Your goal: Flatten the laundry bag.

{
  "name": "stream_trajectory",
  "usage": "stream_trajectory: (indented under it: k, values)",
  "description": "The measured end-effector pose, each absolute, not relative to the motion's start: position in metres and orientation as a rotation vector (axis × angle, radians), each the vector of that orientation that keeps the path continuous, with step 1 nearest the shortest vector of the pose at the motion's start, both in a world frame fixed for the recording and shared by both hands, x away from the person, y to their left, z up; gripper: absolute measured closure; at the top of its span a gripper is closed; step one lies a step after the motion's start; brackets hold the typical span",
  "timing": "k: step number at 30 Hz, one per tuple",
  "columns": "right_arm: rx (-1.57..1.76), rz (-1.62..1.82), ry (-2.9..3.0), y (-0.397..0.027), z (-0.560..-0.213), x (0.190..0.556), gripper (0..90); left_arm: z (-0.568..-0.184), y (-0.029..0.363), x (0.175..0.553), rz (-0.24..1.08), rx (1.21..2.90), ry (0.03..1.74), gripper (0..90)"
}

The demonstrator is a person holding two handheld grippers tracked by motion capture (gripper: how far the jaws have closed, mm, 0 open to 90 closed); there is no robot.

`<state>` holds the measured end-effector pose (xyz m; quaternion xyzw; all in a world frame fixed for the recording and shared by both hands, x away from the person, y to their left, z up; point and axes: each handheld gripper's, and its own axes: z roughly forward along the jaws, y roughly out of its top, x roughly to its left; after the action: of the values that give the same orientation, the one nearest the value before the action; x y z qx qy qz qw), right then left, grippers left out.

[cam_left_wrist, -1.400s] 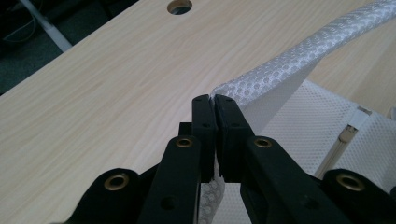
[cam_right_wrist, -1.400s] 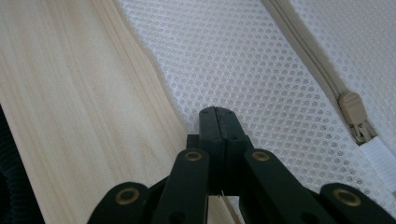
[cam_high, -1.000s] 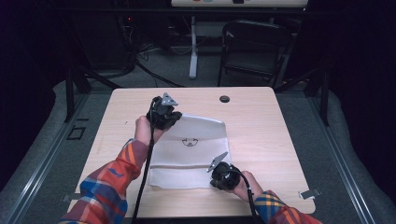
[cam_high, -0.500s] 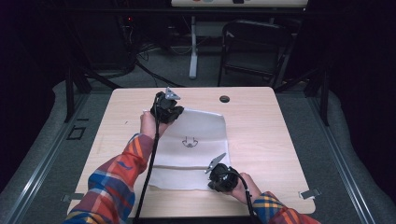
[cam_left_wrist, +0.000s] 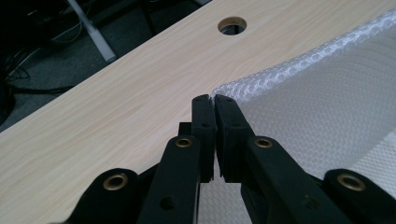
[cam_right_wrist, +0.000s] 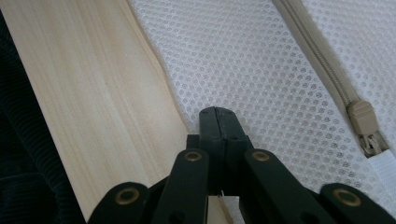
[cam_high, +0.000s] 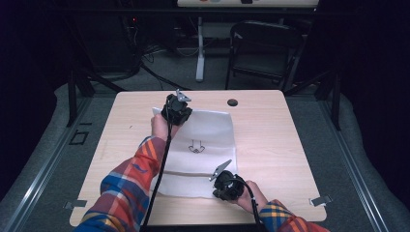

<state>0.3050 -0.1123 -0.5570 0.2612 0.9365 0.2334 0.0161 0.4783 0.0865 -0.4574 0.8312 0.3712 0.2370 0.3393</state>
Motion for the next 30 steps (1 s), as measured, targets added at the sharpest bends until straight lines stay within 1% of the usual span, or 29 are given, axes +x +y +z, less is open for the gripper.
stream_trajectory:
  k: [6, 7, 8, 9, 10, 11, 12, 13, 14, 15, 17, 18, 21, 24, 25, 26, 28, 29, 30]
  values:
    - [0.799, 0.716, 2.922, -0.110, -0.556, 0.304, 90.0, -0.464, 0.083, 0.485, 0.660, 2.143, 0.991, 85.8]
    - [0.800, 0.720, 2.924, -0.110, -0.556, 0.304, 90.0, -0.465, 0.083, 0.486, 0.648, 2.145, 0.997, 85.4]
    - [0.791, 0.718, 2.929, -0.110, -0.556, 0.304, 90.0, -0.466, 0.082, 0.487, 0.642, 2.138, 1.009, 81.9]
    - [0.791, 0.718, 2.929, -0.110, -0.556, 0.304, 90.0, -0.466, 0.082, 0.488, 0.634, 2.142, 1.010, 81.9]
    - [0.786, 0.725, 2.927, -0.110, -0.557, 0.304, 90.0, -0.465, 0.082, 0.489, 0.625, 2.128, 1.019, 79.7]
    - [0.768, 0.716, 2.932, -0.110, -0.557, 0.304, 90.0, -0.464, 0.083, 0.490, 0.629, 2.126, 1.026, 72.5]
    - [0.768, 0.716, 2.932, -0.110, -0.557, 0.304, 90.0, -0.463, 0.083, 0.490, 0.626, 2.123, 1.032, 72.5]
    - [0.765, 0.712, 2.933, -0.110, -0.556, 0.304, 90.0, -0.462, 0.083, 0.491, 0.631, 2.118, 1.035, 69.7]
    - [0.762, 0.710, 2.935, -0.110, -0.556, 0.304, 90.0, -0.461, 0.083, 0.491, 0.638, 2.124, 1.036, 64.6]
    - [0.761, 0.714, 2.936, -0.110, -0.557, 0.304, 90.0, -0.460, 0.082, 0.491, 0.662, 2.123, 1.039, 56.0]
    - [0.759, 0.713, 2.941, -0.110, -0.556, 0.304, 90.0, -0.459, 0.082, 0.490, 0.673, 2.126, 1.048, 45.9]
    - [0.759, 0.713, 2.941, -0.110, -0.556, 0.304, 90.0, -0.458, 0.082, 0.490, 0.689, 2.126, 1.054, 45.9]
    - [0.757, 0.719, 2.942, -0.110, -0.557, 0.305, 90.0, -0.457, 0.083, 0.490, 0.687, 2.138, 1.051, 32.1]
    - [0.739, 0.710, 2.957, -0.111, -0.556, 0.306, 90.0, -0.458, 0.083, 0.489, 0.636, 2.149, 1.049, 22.5]
    - [0.745, 0.717, 2.951, -0.111, -0.556, 0.305, 90.0, -0.459, 0.083, 0.489, 0.617, 2.152, 1.048, 22.5]
    - [0.743, 0.718, 2.952, -0.111, -0.556, 0.306, 87.6, -0.460, 0.083, 0.488, 0.598, 2.162, 1.043, 20.2]
    - [0.740, 0.744, 2.954, -0.112, -0.554, 0.306, 76.6, -0.461, 0.082, 0.486, 0.566, 2.163, 1.038, 18.5]
    - [0.740, 0.744, 2.951, -0.113, -0.552, 0.307, 73.4, -0.462, 0.082, 0.483, 0.545, 2.170, 1.033, 17.0]
    - [0.753, 0.769, 2.938, -0.115, -0.550, 0.308, 67.6, -0.463, 0.082, 0.481, 0.537, 2.173, 1.027, 16.2]
